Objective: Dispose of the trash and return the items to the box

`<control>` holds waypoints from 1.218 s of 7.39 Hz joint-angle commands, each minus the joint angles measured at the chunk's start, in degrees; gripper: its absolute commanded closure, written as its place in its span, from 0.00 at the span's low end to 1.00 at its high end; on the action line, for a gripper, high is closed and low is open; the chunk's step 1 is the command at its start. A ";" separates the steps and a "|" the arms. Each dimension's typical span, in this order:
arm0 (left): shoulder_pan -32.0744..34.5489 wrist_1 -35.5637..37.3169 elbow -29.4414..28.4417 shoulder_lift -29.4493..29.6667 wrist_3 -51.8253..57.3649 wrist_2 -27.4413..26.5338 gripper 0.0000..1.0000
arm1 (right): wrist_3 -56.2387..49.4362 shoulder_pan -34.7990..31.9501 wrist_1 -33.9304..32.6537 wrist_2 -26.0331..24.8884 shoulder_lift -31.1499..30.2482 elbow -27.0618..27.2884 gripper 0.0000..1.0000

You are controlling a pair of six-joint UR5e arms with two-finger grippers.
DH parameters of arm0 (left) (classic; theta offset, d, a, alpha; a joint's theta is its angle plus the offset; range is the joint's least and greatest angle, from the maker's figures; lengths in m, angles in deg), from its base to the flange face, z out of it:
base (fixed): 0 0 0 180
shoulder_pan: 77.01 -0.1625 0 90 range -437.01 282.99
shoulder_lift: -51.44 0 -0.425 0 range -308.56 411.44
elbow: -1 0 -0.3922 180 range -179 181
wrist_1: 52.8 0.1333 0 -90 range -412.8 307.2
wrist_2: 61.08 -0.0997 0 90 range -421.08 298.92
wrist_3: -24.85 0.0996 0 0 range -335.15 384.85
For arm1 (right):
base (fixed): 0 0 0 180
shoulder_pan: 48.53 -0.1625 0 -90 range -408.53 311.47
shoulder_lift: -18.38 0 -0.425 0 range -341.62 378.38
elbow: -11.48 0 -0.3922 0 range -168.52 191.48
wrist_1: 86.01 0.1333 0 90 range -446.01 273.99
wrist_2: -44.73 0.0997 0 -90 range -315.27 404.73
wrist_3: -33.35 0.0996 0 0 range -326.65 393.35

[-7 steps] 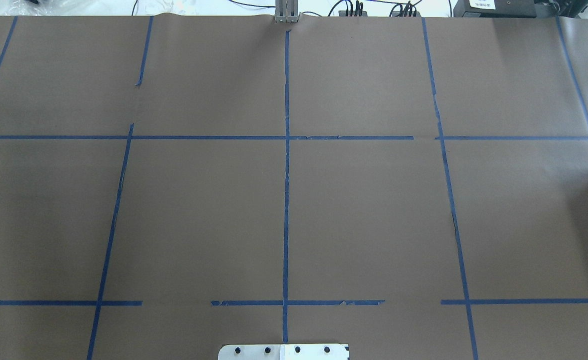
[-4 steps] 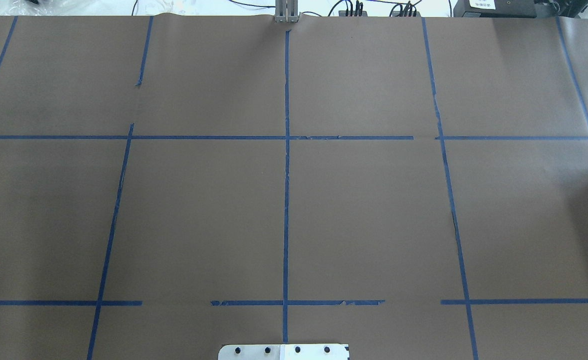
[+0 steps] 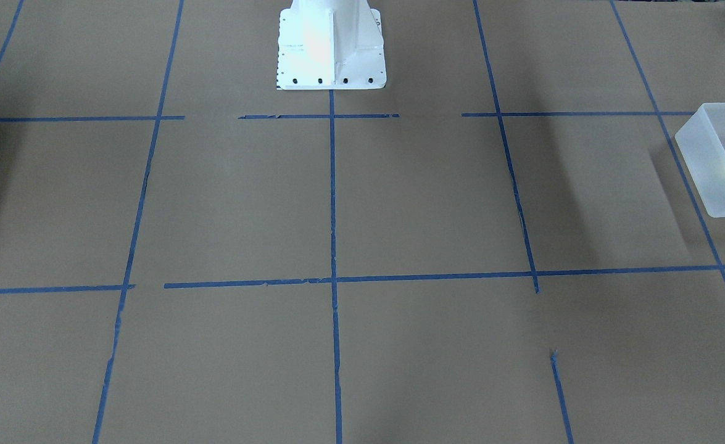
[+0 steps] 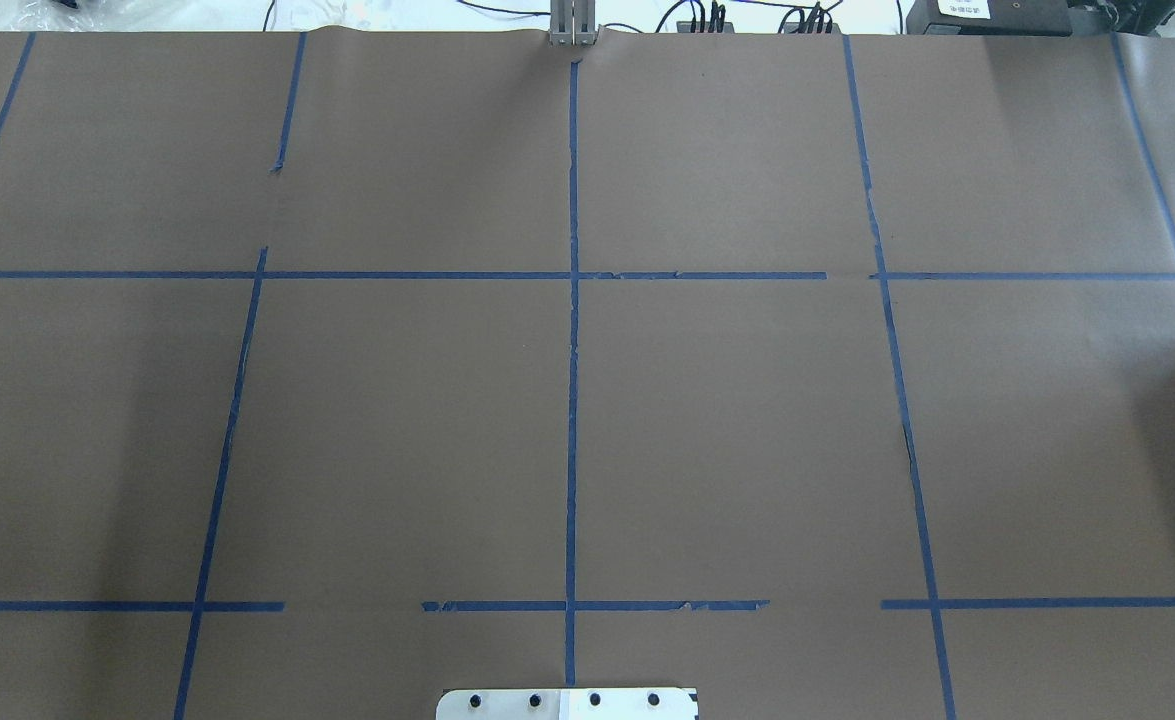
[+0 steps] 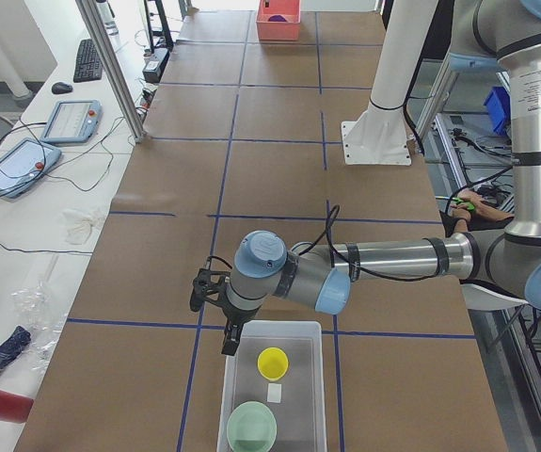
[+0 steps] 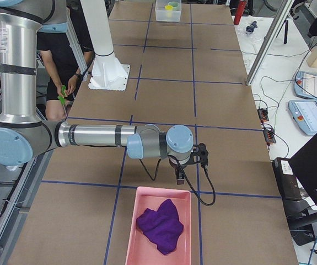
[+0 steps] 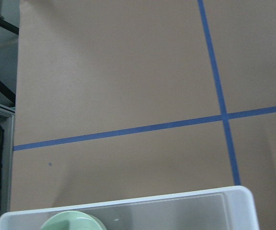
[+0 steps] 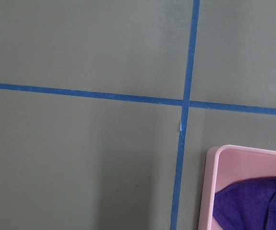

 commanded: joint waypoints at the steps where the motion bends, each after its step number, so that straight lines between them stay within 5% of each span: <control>1: -0.88 11.30 2.23 4.01 -1.25 1.62 0.00 | -0.02 0.00 0.00 0.00 0.07 0.00 0.00; 9: -0.79 13.37 1.44 4.92 -1.17 5.06 0.00 | -0.02 0.00 0.00 0.00 0.33 -0.44 0.00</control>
